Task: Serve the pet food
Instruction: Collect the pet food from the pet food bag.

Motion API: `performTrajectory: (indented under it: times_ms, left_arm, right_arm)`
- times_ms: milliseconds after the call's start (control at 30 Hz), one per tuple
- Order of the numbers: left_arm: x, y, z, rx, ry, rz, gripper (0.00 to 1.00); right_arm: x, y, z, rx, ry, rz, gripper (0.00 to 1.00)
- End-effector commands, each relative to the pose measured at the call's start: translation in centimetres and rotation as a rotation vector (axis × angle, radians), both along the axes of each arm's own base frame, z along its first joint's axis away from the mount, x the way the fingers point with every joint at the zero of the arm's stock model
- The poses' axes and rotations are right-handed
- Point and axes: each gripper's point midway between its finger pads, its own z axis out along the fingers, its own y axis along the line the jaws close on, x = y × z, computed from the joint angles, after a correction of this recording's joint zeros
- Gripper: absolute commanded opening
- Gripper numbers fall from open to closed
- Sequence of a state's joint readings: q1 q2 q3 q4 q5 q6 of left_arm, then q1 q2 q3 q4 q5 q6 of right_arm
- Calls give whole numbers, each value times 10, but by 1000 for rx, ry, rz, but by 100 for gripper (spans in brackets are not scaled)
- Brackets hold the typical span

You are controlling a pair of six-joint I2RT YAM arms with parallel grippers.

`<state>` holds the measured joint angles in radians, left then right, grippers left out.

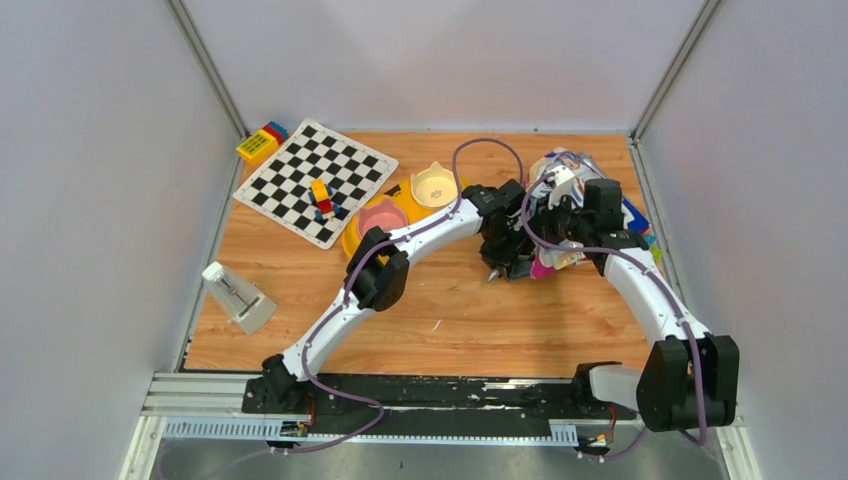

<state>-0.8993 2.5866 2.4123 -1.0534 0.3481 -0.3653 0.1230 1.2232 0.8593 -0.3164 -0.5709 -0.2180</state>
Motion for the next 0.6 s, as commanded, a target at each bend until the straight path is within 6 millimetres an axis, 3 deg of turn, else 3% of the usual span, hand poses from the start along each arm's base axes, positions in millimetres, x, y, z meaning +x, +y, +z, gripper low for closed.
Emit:
performTrajectory:
  times_ms: [0, 133, 200, 367, 567]
  left_arm:
    - [94, -45, 65, -384, -191, 98, 0]
    - [102, -25, 104, -365, -298, 115, 0]
    - [104, -12, 114, -326, -352, 125, 0]
    - [108, 15, 119, -232, -432, 145, 0]
    - [109, 28, 131, -219, -485, 165, 0]
  right_arm:
    - [-81, 45, 42, 315, 200, 286, 0]
    - [-75, 32, 52, 317, 152, 247, 0]
    - [-69, 26, 58, 324, 136, 224, 0]
    - [-48, 3, 84, 353, 95, 143, 0]
    - [-30, -14, 91, 329, 120, 58, 0]
